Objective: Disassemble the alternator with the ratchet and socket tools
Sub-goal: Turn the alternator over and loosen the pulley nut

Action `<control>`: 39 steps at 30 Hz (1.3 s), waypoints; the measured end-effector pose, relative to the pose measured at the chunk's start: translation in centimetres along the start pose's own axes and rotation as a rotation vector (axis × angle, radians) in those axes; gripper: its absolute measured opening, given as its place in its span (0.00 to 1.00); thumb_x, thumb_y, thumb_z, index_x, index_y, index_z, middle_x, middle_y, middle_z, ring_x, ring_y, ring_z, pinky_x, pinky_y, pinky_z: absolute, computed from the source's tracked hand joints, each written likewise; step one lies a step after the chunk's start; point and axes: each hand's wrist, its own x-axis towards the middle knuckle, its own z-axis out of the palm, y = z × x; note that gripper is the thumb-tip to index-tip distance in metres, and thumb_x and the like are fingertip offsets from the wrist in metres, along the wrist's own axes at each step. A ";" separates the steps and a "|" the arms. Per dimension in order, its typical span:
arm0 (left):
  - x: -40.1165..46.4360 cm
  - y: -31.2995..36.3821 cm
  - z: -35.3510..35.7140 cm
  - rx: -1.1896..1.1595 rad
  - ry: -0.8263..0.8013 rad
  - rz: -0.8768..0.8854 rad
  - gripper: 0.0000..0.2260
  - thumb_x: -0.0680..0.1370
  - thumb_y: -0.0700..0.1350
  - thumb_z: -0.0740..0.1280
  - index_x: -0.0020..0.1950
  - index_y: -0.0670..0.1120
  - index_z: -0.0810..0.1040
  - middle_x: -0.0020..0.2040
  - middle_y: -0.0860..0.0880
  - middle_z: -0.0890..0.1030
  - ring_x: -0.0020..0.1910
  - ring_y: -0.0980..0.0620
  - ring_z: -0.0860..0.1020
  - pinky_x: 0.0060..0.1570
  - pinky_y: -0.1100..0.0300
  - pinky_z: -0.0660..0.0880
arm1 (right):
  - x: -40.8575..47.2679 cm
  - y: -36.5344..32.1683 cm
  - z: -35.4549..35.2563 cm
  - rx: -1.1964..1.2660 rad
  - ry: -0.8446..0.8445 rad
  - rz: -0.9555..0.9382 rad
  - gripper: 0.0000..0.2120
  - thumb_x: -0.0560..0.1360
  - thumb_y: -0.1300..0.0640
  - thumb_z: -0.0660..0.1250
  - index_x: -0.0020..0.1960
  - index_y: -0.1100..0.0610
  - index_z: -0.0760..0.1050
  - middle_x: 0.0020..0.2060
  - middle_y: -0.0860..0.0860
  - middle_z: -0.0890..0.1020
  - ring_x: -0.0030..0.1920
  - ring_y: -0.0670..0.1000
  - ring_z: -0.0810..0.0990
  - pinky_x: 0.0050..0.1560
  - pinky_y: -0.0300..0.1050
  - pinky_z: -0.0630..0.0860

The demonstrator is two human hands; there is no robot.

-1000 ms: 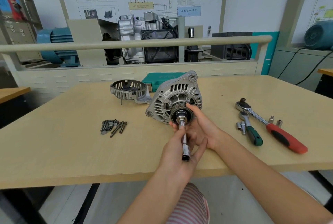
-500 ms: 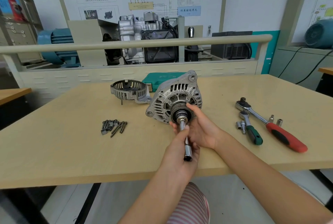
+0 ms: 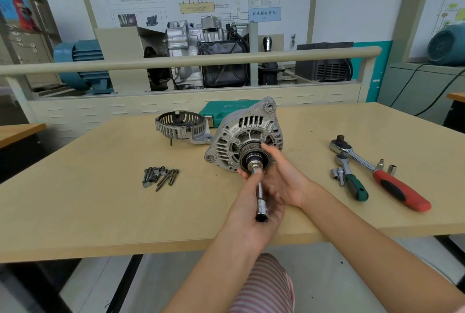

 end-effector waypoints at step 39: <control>0.3 -0.7 -0.2 -0.060 -0.026 0.060 0.02 0.76 0.37 0.66 0.44 0.40 0.78 0.27 0.46 0.78 0.20 0.56 0.75 0.20 0.68 0.72 | 0.2 0.1 0.0 0.071 -0.031 -0.003 0.32 0.63 0.40 0.68 0.58 0.62 0.75 0.47 0.58 0.83 0.40 0.51 0.83 0.42 0.42 0.80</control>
